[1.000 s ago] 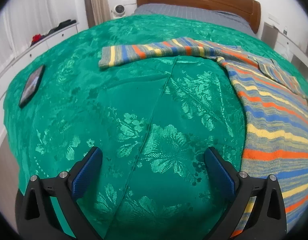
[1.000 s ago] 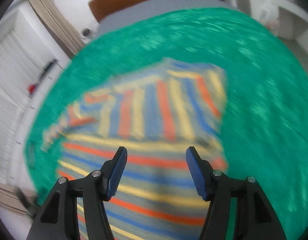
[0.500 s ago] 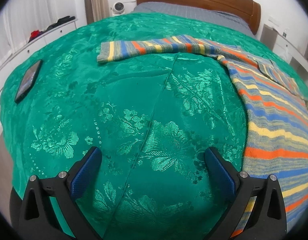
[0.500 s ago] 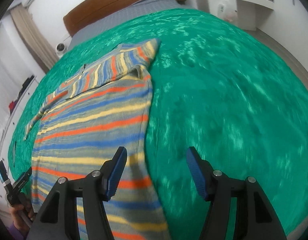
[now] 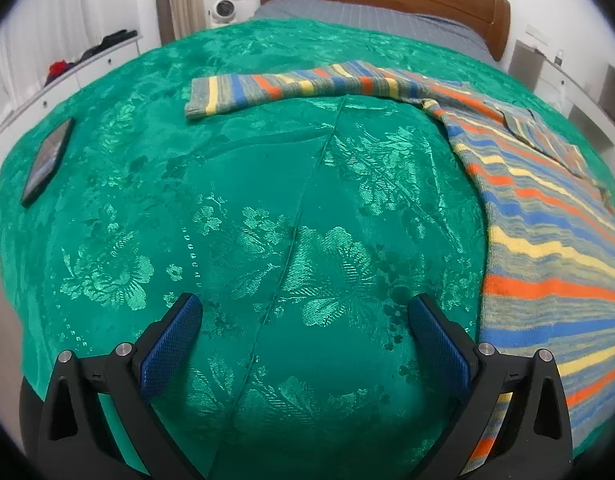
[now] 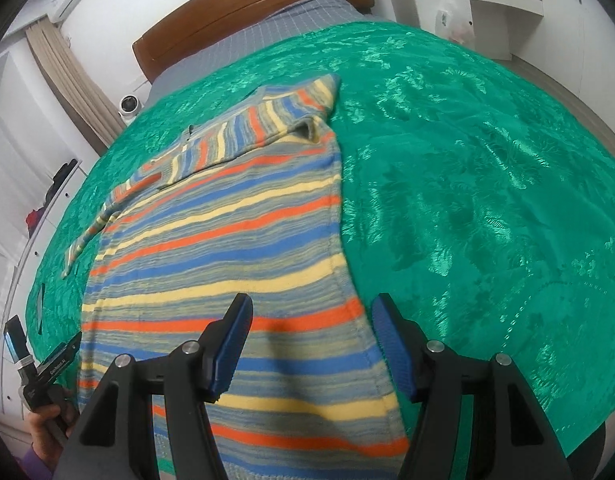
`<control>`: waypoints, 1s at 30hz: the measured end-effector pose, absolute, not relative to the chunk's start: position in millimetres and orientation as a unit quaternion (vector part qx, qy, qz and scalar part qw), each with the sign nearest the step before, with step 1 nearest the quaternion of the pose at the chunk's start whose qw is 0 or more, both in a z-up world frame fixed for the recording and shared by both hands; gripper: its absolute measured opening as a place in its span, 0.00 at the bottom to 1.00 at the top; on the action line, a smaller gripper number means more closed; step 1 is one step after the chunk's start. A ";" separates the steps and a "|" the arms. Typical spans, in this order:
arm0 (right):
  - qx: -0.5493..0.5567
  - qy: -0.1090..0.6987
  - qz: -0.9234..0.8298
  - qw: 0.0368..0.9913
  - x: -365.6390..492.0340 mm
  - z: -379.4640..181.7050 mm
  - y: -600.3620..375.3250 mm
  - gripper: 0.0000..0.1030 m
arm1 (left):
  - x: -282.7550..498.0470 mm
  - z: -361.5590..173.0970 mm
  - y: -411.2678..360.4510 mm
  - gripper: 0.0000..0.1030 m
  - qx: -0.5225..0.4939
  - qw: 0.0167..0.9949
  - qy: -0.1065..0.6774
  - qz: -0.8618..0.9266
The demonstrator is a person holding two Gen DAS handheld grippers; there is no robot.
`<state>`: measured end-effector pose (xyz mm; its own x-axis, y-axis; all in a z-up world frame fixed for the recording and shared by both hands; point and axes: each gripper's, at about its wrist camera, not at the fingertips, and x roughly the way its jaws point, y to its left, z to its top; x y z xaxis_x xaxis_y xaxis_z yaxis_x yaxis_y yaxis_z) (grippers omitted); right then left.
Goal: Fold small clothes
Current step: 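Grasp the other sleeve cuff with the left gripper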
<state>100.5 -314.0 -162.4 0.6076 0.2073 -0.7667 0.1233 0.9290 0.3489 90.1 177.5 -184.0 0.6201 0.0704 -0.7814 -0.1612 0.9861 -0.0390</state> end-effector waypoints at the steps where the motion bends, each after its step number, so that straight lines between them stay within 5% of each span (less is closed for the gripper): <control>1: 0.188 0.442 0.024 0.877 100.0 -162.3 -313.2 0.61 | 90.3 -183.1 177.6 1.00 -0.054 0.897 0.433 0.064; 14: 0.181 0.431 0.043 0.883 92.8 -153.6 -303.2 0.61 | 136.1 -86.6 171.8 0.99 -0.066 0.903 0.416 -0.081; 20: 0.183 0.409 0.050 0.893 81.5 -136.4 -305.6 0.61 | 226.6 -41.2 253.9 0.99 -0.131 0.881 0.447 -0.081; 28: 0.210 0.407 0.056 0.887 68.4 -134.3 -310.8 0.64 | 300.5 -101.5 347.1 0.98 -0.206 0.822 0.529 0.049; 30: 0.207 0.411 0.056 0.886 67.3 -134.8 -310.3 0.64 | 302.0 -125.1 344.1 0.90 -0.205 0.807 0.550 0.059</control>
<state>67.3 -310.3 -134.8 0.6555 0.2706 -0.7051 0.0706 0.9076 0.4139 302.0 344.1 -125.1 0.3870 -0.1307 -0.9127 -0.3200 0.9093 -0.2659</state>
